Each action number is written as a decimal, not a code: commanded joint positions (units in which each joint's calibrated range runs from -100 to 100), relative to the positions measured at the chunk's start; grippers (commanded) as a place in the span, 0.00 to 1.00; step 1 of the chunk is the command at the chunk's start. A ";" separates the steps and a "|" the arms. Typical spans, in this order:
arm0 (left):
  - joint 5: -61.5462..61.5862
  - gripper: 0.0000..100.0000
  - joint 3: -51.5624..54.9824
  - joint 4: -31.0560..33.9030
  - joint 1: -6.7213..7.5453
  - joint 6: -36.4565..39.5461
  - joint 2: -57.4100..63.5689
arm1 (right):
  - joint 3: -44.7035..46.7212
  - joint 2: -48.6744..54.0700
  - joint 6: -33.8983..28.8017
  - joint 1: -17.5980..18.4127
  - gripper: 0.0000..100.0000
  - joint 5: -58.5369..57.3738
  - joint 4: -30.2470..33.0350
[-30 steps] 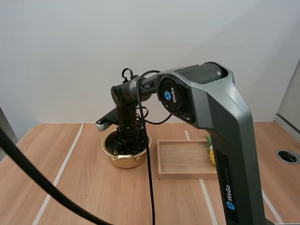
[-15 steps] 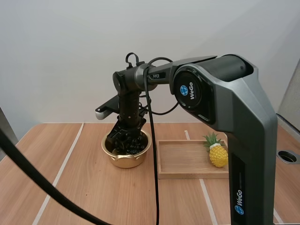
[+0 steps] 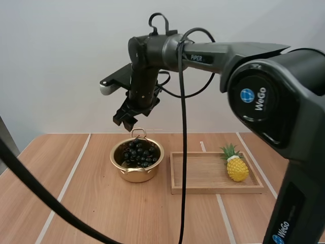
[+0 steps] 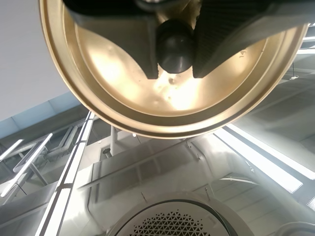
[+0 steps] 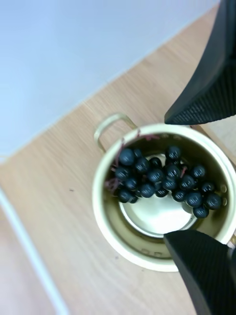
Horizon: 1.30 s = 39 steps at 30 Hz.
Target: Open the pot, put the grape inside, and close it
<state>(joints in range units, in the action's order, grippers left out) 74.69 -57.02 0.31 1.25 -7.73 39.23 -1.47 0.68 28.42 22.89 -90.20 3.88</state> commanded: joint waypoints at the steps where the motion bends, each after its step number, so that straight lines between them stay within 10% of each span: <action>1: -1.09 0.00 -0.04 0.79 -0.04 0.08 0.12 | -2.26 5.25 -0.75 -0.11 1.00 -1.35 2.02; 10: -1.09 0.00 -0.04 0.79 -0.04 0.08 -0.17 | -7.59 18.06 -8.00 -1.64 1.00 7.13 16.45; 33: 15.98 0.00 -0.04 2.65 -0.04 3.78 -6.72 | -14.74 35.04 -18.17 -10.20 1.00 10.16 24.50; 39: 22.20 0.00 -0.04 2.95 -0.04 4.77 -10.84 | -14.74 39.13 -24.56 -10.20 0.04 6.76 36.63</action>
<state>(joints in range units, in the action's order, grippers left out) 95.75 -57.02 2.51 1.25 -4.32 29.91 -15.69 37.40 6.78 12.93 -81.72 35.54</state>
